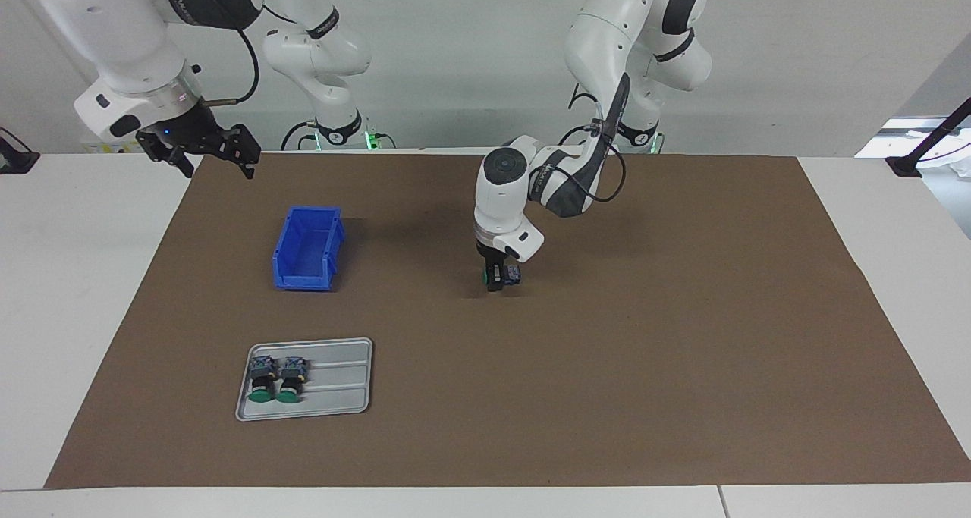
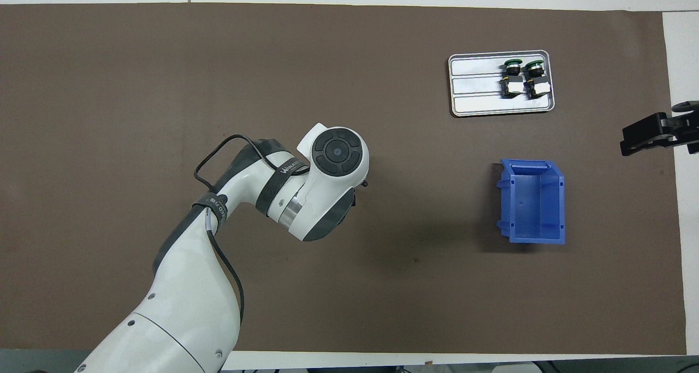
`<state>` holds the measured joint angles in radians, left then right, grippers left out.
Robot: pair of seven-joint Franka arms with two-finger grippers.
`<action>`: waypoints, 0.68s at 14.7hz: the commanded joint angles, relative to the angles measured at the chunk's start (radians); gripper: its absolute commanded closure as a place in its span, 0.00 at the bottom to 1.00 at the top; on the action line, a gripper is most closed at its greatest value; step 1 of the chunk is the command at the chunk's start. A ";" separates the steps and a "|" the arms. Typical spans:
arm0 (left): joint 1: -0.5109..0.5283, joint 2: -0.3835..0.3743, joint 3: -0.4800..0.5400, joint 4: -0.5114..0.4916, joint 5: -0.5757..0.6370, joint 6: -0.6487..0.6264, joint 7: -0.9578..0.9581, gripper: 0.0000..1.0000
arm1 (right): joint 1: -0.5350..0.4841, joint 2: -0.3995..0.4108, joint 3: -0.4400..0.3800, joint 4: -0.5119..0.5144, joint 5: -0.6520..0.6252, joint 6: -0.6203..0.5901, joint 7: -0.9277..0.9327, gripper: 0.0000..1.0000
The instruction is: Place and press button with both arms
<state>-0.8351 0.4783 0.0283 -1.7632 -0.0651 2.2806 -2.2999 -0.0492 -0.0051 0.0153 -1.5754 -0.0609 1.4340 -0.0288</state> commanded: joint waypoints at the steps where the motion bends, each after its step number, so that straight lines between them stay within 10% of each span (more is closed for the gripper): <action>1: -0.015 0.006 0.013 0.002 -0.007 0.014 -0.001 0.67 | 0.000 -0.022 -0.003 -0.025 0.006 -0.003 -0.011 0.01; 10: 0.017 -0.045 0.015 0.007 -0.007 -0.044 0.066 0.79 | -0.001 -0.022 -0.003 -0.025 0.006 -0.003 -0.011 0.01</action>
<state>-0.8288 0.4724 0.0358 -1.7551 -0.0650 2.2780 -2.2826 -0.0492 -0.0052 0.0153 -1.5754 -0.0609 1.4340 -0.0288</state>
